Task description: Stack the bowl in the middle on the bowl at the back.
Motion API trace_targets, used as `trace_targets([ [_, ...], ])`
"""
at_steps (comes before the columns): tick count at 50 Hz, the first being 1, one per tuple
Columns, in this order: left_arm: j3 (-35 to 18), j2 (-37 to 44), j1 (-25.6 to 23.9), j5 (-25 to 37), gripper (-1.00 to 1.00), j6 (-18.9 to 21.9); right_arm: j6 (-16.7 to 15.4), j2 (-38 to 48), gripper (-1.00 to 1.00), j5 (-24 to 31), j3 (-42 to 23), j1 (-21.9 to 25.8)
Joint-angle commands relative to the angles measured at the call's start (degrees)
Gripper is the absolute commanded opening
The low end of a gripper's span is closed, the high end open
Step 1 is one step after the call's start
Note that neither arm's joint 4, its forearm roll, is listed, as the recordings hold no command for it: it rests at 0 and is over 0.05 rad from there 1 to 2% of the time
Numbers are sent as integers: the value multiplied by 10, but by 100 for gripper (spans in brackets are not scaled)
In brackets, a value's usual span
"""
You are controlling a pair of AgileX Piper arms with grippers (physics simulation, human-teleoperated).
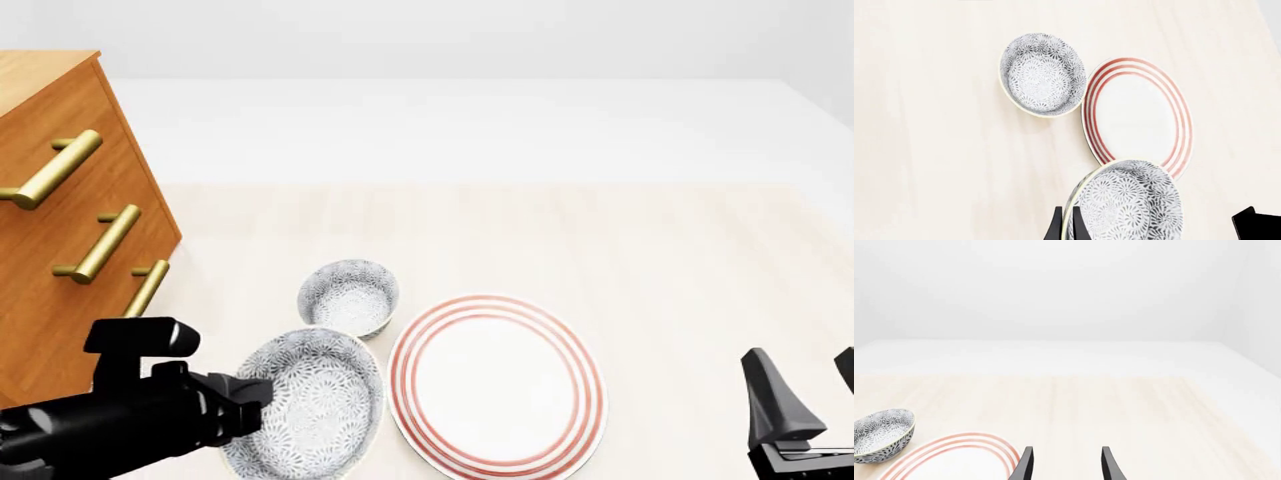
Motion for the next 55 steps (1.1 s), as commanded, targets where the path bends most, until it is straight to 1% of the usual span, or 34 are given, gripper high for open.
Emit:
trace_targets([
  [1, -66, -46, -23, 125, -100, 9, -1, 3, 100, -3, 0, 1],
  [3, -69, -50, -23, 133, -100, 9, -1, 4, 100, -3, 0, 1],
  [4, -68, -52, -35, 139, -100, -7, 0, 4, 100, -4, 0, 1],
  [5, -73, -58, -35, 148, -100, -3, 0, 5, 100, -4, 0, 1],
  [7, -79, -63, -59, 159, -100, -16, 0, 4, 100, -4, 0, 1],
  [10, -90, -72, -77, 177, -100, -24, 0, 4, 100, -3, 0, 1],
  [16, -106, -79, -103, 204, -100, -23, 0, 3, 100, -2, 0, 1],
  [18, -122, -84, -119, 221, -100, -28, 0, 3, 100, -2, 0, 1],
  [20, -129, -83, -136, 227, -100, -33, 0, 2, 100, -1, 0, 1],
  [21, -129, -83, -136, 227, -100, -33, 0, 2, 100, -1, 0, 1],
  [26, -129, -85, -173, 230, -100, -51, -1, 0, 100, 0, -1, 1],
  [34, -128, -85, -204, 231, -100, -62, -1, 1, 100, 0, -1, 1],
  [38, -101, -86, -223, 220, -100, -75, -1, 1, 100, -1, -1, 1],
  [45, -74, -83, -253, 201, -100, -95, -2, 1, 100, -1, -1, 1],
  [51, -43, -86, -255, 191, -100, -96, -2, -1, 100, 1, -1, 1],
  [55, -19, -80, -267, 173, -100, -107, -2, -2, 100, 3, -1, 1],
])
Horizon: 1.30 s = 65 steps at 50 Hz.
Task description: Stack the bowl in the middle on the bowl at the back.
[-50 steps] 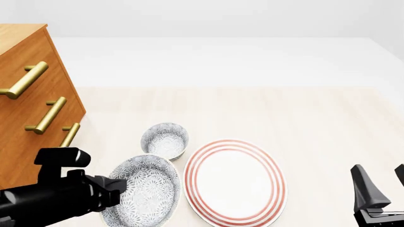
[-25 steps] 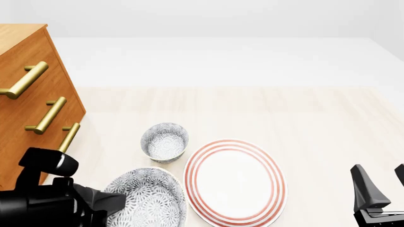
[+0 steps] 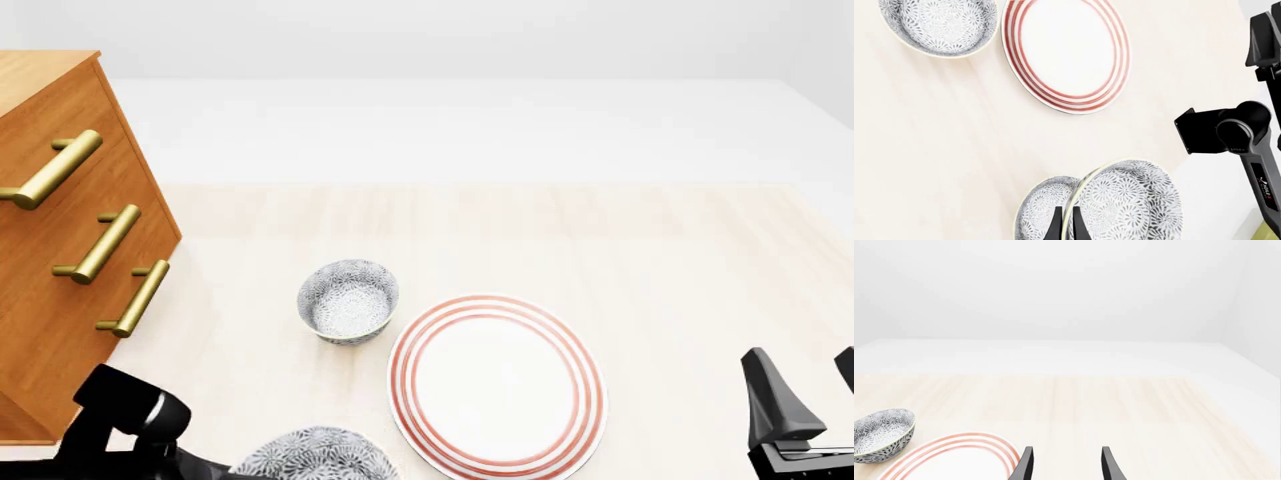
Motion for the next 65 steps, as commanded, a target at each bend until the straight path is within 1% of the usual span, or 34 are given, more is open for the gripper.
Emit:
trace_targets([
  [1, 53, 5, -31, -33, -100, -19, 0, -2, 100, 2, 0, 0],
  [10, 79, 3, -29, -43, -100, -19, 0, -2, 100, 2, 0, 0],
  [16, 98, 7, -34, -55, -100, -28, 2, -3, 100, 2, 0, -1],
  [26, 112, 23, -47, -76, -100, -36, 2, 0, 100, -1, 0, -1],
  [31, 114, 27, -46, -80, -100, -31, 1, 1, 100, -2, 0, 0],
  [32, 116, 29, -46, -82, 100, -31, 1, 1, 100, -2, 0, 0],
  [39, 122, 37, -51, -94, 100, -32, 1, -1, 100, 0, 0, 0],
  [55, 122, 34, -46, -90, 100, -23, 1, -3, 100, 2, 0, 0],
  [62, 107, 16, -41, -63, 100, -17, 1, -1, 100, 0, 0, 0],
  [63, 99, 5, -38, -47, 100, -13, 1, 0, 100, -1, 0, 0],
  [65, 96, 1, -36, -41, 100, -12, 1, 1, 100, -1, 0, 1],
])
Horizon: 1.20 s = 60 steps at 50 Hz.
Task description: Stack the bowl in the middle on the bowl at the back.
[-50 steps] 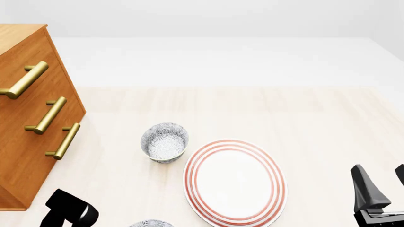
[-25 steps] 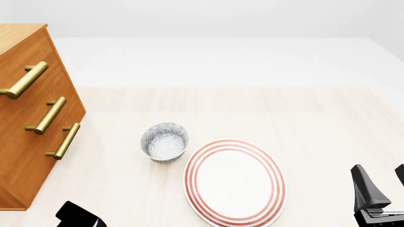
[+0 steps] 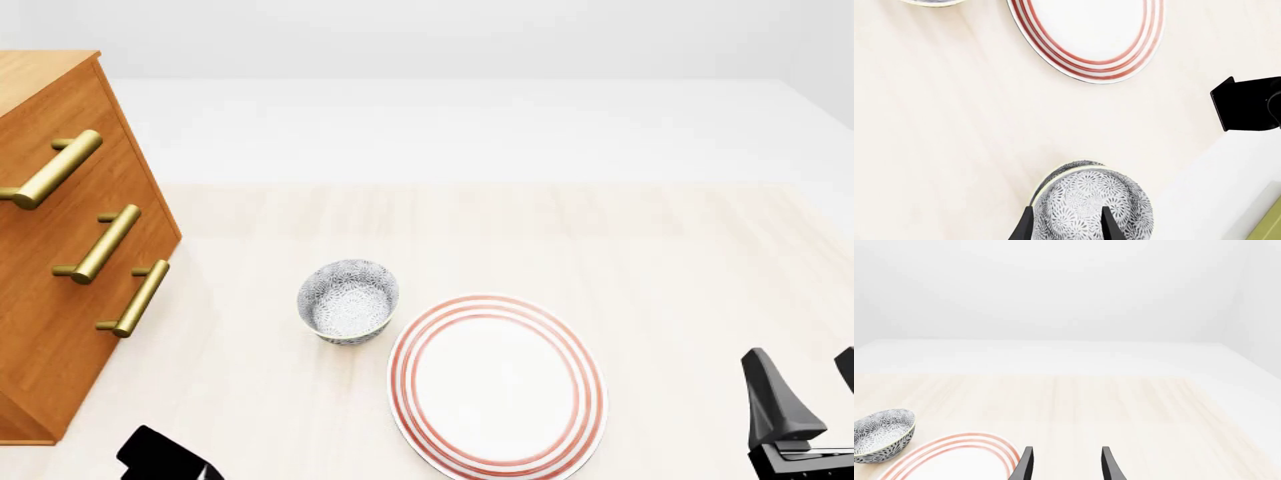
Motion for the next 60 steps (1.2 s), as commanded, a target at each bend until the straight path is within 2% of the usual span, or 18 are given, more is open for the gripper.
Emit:
trace_targets([
  [1, -23, -31, 11, 45, 100, 12, 0, 2, 100, -2, 0, 1],
  [8, -46, -72, 29, 100, 100, 28, -1, 5, 100, -4, 0, 1],
  [27, -98, -139, 60, 192, 100, 53, -5, 1, 100, 0, 0, 1],
  [34, -149, -204, 114, 268, 100, 80, -4, -1, 100, 2, 0, 0],
  [40, -171, -250, 147, 309, 100, 84, -7, -4, 100, 5, -1, -1],
  [43, -194, -265, 153, 322, 100, 89, -9, -4, 100, 5, -1, -1],
  [45, -224, -272, 166, 331, 100, 121, -11, -4, 100, 5, -2, -1],
  [48, -230, -287, 171, 338, 100, 103, -12, -4, 100, 5, -2, 0],
  [50, -245, -304, 189, 347, 100, 114, -13, -3, 100, 5, -2, 0],
  [53, -247, -317, 197, 349, 100, 107, -12, -3, 100, 4, -2, 0],
  [60, -285, -329, 238, 349, 100, 145, -12, -2, 100, 9, -13, -8],
])
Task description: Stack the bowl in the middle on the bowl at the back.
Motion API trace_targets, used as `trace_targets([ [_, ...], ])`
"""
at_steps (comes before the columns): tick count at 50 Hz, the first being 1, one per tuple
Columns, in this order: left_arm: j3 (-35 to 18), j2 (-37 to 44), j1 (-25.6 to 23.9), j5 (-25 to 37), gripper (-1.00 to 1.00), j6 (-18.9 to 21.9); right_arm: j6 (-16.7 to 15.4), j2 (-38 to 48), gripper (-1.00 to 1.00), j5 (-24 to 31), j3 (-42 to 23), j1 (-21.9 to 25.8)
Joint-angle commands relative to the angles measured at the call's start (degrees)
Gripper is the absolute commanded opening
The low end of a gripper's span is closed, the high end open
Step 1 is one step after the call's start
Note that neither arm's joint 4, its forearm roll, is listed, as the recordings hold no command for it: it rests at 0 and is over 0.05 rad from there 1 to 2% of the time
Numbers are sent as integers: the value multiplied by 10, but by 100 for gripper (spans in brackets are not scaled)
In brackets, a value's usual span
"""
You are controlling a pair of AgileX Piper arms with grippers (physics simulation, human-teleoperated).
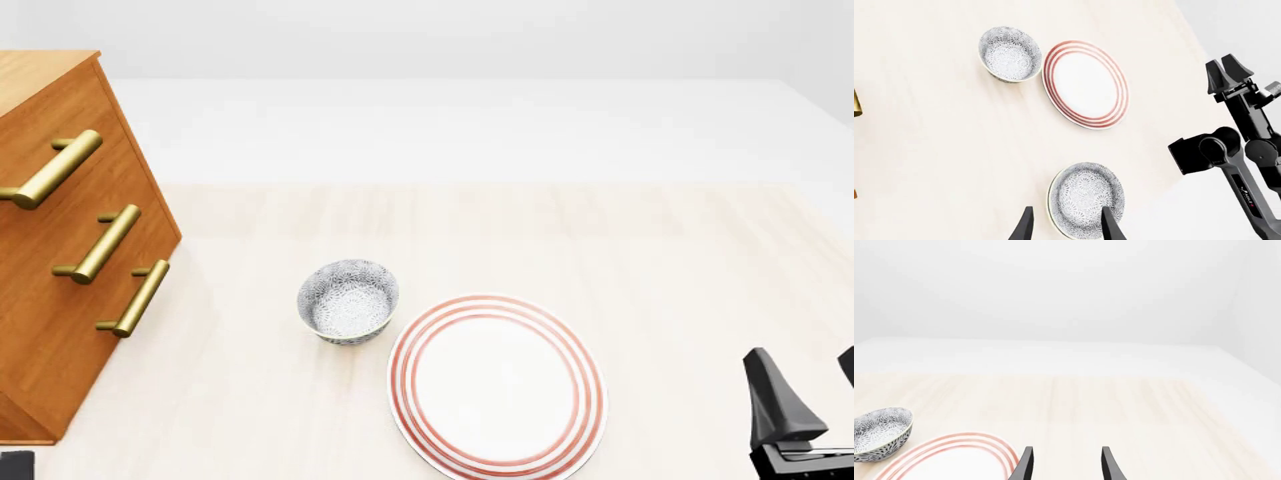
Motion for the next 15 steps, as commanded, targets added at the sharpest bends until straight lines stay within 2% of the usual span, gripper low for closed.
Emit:
trace_targets([
  [1, -60, -42, 58, 21, 100, 27, 2, -2, 100, 8, -17, -11],
  [7, -61, -51, 79, 21, 100, 36, 2, -2, 100, 30, -41, -22],
  [10, -64, -52, 90, 21, 100, 48, -1, -3, 100, 75, -108, -23],
  [15, -75, -53, 113, 21, 100, 55, -4, -3, 100, 133, -169, -14],
])
